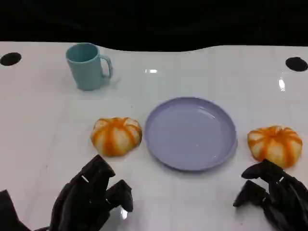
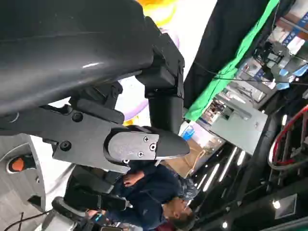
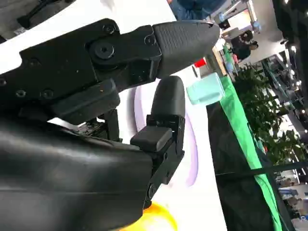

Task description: Grasp the bread from the table and place it into the plate.

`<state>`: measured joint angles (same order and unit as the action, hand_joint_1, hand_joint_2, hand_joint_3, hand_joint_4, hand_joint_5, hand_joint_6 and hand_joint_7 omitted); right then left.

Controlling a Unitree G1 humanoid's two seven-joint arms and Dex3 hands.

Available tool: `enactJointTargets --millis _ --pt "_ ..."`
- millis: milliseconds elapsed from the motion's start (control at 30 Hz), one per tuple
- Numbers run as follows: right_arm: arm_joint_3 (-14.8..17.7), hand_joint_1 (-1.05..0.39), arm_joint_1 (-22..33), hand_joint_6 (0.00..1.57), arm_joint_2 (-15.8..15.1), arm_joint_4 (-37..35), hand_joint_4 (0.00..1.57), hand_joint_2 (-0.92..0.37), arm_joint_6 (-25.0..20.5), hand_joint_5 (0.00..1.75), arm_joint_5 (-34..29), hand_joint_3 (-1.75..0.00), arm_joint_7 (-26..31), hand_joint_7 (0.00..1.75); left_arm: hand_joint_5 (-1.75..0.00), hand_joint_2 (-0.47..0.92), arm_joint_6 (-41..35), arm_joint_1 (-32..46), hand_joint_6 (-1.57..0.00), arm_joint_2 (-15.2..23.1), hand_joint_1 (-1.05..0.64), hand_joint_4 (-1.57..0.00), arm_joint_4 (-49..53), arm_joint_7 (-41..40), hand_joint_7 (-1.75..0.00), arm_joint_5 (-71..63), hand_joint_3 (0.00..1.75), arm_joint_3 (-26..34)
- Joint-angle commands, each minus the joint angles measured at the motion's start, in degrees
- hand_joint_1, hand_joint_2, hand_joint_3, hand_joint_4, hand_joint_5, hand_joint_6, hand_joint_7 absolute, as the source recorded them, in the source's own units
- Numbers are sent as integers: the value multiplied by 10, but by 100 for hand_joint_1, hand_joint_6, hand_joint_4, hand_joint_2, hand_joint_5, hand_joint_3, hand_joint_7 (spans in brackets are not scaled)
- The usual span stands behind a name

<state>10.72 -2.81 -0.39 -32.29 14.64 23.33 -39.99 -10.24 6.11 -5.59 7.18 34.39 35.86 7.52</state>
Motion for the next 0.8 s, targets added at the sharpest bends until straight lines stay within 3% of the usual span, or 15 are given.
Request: enactJointTargets --millis 33,667,800 --pt "7 -54 -3 60 -9 -4 64 -92 -1 152 7 -24 -7 118 -175 92 3 3 -52 6 -53 -79 0 8 -167 1 28 2" --pt "9 -54 -9 59 -10 -17 65 -92 11 150 1 -26 -13 120 -175 92 -13 -1 -54 5 -53 -79 -1 5 -159 9 25 3" --pt "8 -54 -9 58 -10 -14 64 -92 12 150 -3 -26 -6 119 -175 92 38 -18 -54 1 -53 -78 2 -4 -157 -26 28 1"
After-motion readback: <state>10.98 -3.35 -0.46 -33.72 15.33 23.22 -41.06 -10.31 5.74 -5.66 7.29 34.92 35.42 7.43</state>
